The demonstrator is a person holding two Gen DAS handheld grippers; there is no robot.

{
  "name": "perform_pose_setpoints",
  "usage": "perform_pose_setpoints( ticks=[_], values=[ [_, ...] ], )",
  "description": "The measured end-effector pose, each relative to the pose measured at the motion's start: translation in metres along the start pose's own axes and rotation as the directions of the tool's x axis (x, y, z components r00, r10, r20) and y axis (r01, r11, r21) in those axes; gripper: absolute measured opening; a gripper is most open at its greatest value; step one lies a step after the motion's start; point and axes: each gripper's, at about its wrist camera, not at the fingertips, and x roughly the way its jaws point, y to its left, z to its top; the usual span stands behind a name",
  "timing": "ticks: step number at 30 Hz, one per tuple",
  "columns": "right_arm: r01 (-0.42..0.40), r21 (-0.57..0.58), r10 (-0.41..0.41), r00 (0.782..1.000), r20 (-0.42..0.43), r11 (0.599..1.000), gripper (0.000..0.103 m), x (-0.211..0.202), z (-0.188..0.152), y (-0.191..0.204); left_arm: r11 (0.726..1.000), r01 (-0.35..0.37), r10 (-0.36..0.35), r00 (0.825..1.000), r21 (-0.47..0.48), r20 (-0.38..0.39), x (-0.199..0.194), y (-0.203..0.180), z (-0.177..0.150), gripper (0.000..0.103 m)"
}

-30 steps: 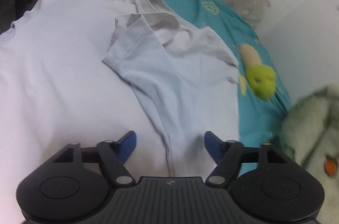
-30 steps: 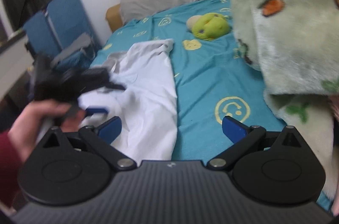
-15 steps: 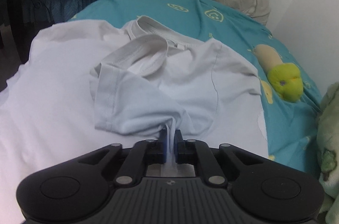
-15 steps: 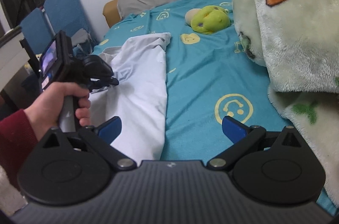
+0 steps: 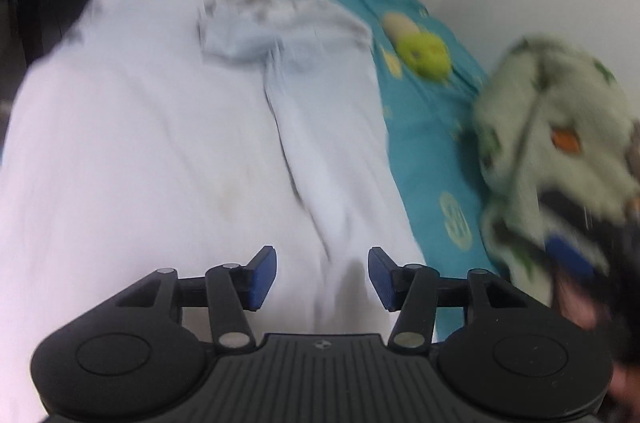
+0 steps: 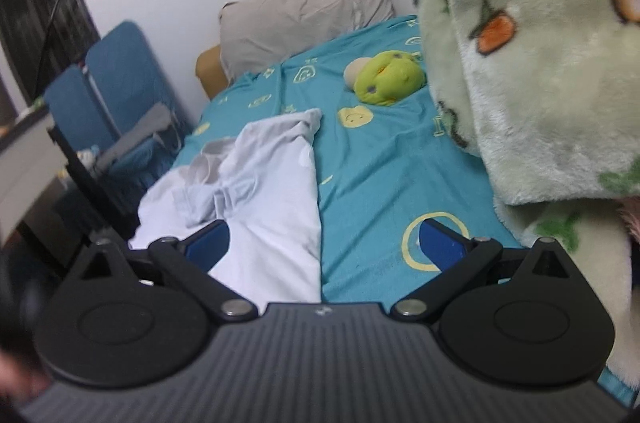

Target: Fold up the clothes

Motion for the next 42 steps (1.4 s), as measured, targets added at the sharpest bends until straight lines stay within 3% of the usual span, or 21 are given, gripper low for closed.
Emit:
perform_pose_setpoints(
  ticks=[4, 7, 8, 9, 12, 17, 19, 20, 21, 24, 25, 27, 30, 33, 35, 39, 42],
  values=[
    [0.008, 0.001, -0.008, 1.000, 0.015, 1.000, 0.103, -0.013, 0.000, 0.000, 0.999, 0.042, -0.045, 0.994, -0.028, -0.098, -0.009, -0.005, -0.051, 0.053],
    [0.007, -0.014, -0.007, 1.000, -0.005, 1.000, 0.103, -0.017, -0.004, 0.004, 0.994, 0.095, -0.103, 0.980, -0.054, -0.172, -0.008, -0.004, -0.078, 0.045],
    [0.008, -0.020, -0.008, 1.000, -0.014, 1.000, 0.103, -0.018, -0.006, 0.005, 0.993, 0.103, -0.113, 0.974, -0.061, -0.198, -0.007, -0.003, -0.085, 0.035],
    [0.006, -0.026, -0.007, 1.000, -0.019, 1.000, 0.103, -0.019, -0.007, 0.006, 0.993, 0.102, -0.112, 0.971, -0.058, -0.211, -0.007, -0.003, -0.092, 0.019],
    [-0.004, -0.044, 0.003, 1.000, -0.021, 0.999, 0.103, -0.023, -0.010, 0.011, 0.999, 0.043, -0.037, 0.974, 0.022, -0.224, -0.002, -0.006, -0.105, 0.005],
    [-0.015, -0.068, 0.014, 1.000, -0.019, 0.998, 0.103, -0.024, -0.011, 0.015, 0.985, -0.019, 0.049, 0.984, 0.173, -0.169, -0.006, -0.026, -0.115, 0.005],
    [-0.020, -0.066, 0.019, 1.000, -0.020, 0.998, 0.103, -0.023, -0.011, 0.015, 0.982, -0.014, 0.041, 0.989, 0.188, -0.144, -0.011, -0.029, -0.113, 0.009],
    [-0.025, -0.063, 0.024, 1.000, -0.018, 0.998, 0.103, -0.024, -0.011, 0.015, 0.981, -0.022, 0.046, 0.992, 0.191, -0.119, -0.016, -0.031, -0.109, 0.016],
    [-0.030, -0.062, 0.029, 1.000, -0.012, 0.998, 0.103, -0.025, -0.010, 0.016, 0.981, -0.032, 0.050, 0.994, 0.193, -0.093, -0.022, -0.033, -0.105, 0.031],
    [-0.045, -0.065, 0.047, 0.999, 0.019, 0.997, 0.103, -0.033, -0.008, 0.017, 0.975, -0.076, 0.063, 0.996, 0.210, 0.070, -0.049, -0.042, -0.090, 0.060],
    [-0.050, -0.066, 0.052, 0.998, 0.031, 0.997, 0.103, -0.036, -0.007, 0.018, 0.968, -0.099, 0.072, 0.990, 0.229, 0.122, -0.056, -0.048, -0.084, 0.064],
    [-0.053, -0.070, 0.057, 0.997, 0.058, 0.996, 0.103, -0.043, -0.004, 0.019, 0.953, -0.148, 0.088, 0.970, 0.263, 0.227, -0.069, -0.061, -0.072, 0.083],
    [-0.060, -0.073, 0.066, 0.994, 0.087, 0.996, 0.103, -0.052, -0.002, 0.017, 0.927, -0.210, 0.101, 0.937, 0.310, 0.333, -0.083, -0.076, -0.051, 0.098],
    [-0.064, -0.078, 0.071, 0.994, 0.083, 0.995, 0.103, -0.051, -0.003, 0.017, 0.910, -0.254, 0.116, 0.915, 0.327, 0.387, -0.088, -0.078, -0.031, 0.103],
    [-0.075, -0.092, 0.081, 0.995, 0.062, 0.993, 0.103, -0.047, -0.004, 0.020, 0.913, -0.261, 0.122, 0.909, 0.315, 0.399, -0.089, -0.067, -0.025, 0.103],
    [-0.125, -0.181, 0.123, 0.992, -0.023, 0.976, 0.103, -0.025, -0.003, 0.045, 0.933, -0.261, 0.151, 0.909, 0.248, 0.389, -0.107, -0.028, -0.019, 0.103],
    [-0.170, -0.304, 0.155, 0.985, -0.073, 0.938, 0.103, -0.002, 0.006, 0.084, 0.945, -0.262, 0.172, 0.909, 0.197, 0.380, -0.122, 0.001, -0.014, 0.103]
  ],
)
